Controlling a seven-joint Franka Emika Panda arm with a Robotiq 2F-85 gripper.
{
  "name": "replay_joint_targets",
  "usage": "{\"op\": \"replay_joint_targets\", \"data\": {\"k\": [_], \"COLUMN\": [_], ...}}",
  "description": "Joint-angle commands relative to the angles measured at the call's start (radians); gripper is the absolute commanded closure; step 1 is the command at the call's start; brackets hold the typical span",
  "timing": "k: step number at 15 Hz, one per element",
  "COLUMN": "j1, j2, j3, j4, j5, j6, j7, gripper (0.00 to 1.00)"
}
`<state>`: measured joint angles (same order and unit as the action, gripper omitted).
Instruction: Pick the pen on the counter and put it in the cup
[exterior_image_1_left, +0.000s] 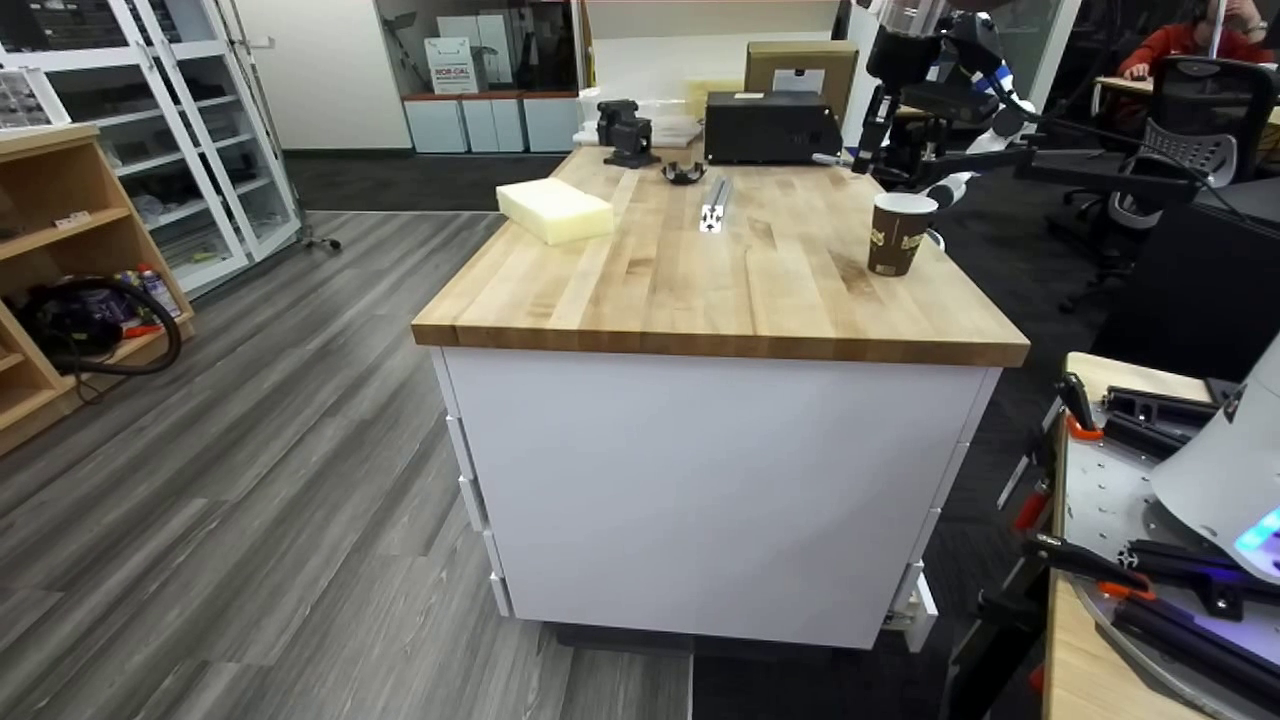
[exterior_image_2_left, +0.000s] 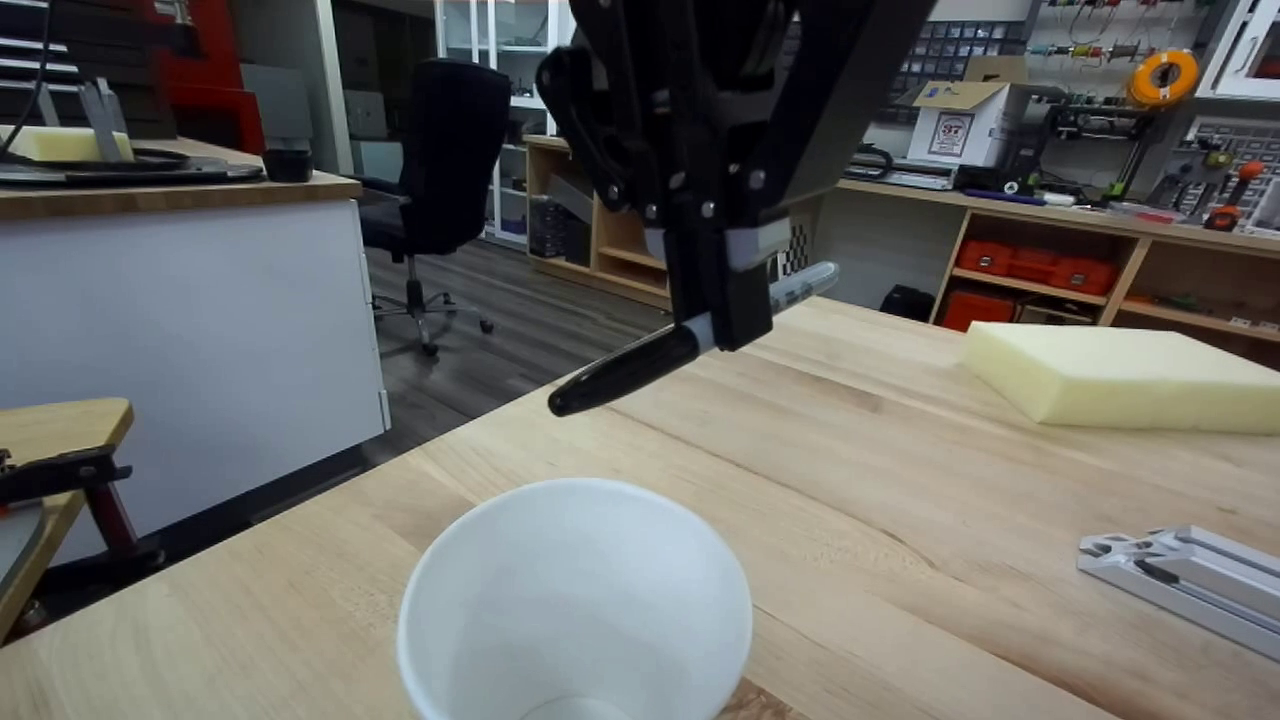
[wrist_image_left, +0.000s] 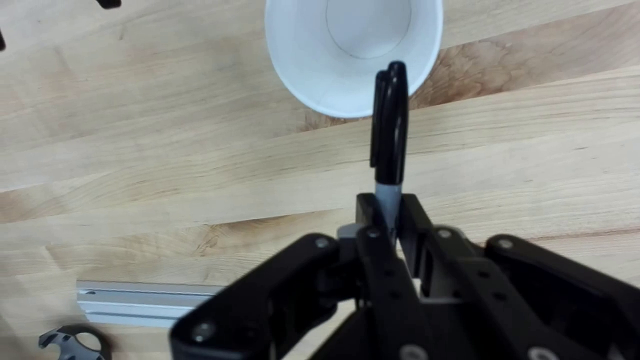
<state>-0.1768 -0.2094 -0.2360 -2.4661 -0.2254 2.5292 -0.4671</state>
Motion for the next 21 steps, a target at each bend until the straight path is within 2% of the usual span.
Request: {"op": "replay_joint_targets", "data": {"k": [1, 12, 21], "j1": [-0.016, -0.033, -0.014], "j2": [-0.050, -0.114, -0.210], "j3": [0.000, -0.035, -0.106], "j4": [-0.054, -0.155, -0.282], "j5": [-0.024, -0.017, 0.041], "j6": [0.054, 0.226, 0.385], "j7": [0.033, 0.018, -0.005], "gripper": [0.94, 0.93, 0.94]}}
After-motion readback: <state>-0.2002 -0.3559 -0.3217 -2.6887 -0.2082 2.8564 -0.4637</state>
